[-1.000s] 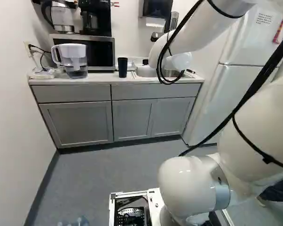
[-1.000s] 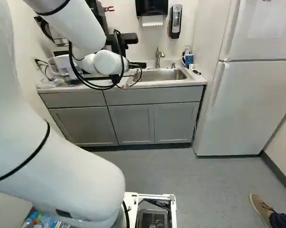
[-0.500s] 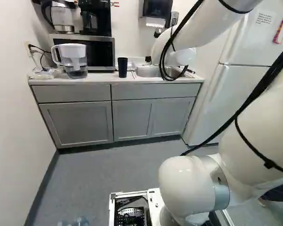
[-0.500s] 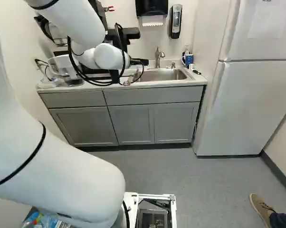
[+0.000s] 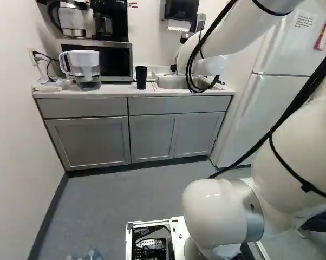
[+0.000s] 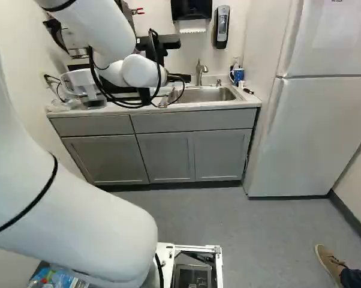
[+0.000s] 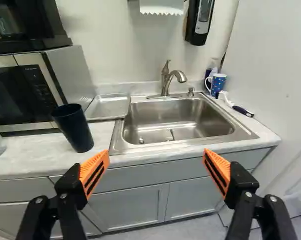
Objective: Rinse the cup and place it in the tray
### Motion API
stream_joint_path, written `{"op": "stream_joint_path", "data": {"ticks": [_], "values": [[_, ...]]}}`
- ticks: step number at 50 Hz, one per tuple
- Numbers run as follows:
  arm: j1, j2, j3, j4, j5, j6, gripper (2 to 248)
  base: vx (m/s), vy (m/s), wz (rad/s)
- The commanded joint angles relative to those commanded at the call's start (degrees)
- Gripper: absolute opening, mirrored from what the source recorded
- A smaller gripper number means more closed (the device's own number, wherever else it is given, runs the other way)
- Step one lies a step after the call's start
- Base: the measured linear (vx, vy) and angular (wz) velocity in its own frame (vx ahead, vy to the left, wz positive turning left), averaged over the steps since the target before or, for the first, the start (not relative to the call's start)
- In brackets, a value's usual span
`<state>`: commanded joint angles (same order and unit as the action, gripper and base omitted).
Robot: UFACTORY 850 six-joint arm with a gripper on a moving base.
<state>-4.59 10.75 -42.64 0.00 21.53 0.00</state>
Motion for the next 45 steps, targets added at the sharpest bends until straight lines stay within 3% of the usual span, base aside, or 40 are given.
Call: {"op": "stream_joint_path", "data": {"ticks": [45], "values": [[0.02,2.01,-3.03,0.0,0.0,0.0,247,0.0,0.0,0.0]]}}
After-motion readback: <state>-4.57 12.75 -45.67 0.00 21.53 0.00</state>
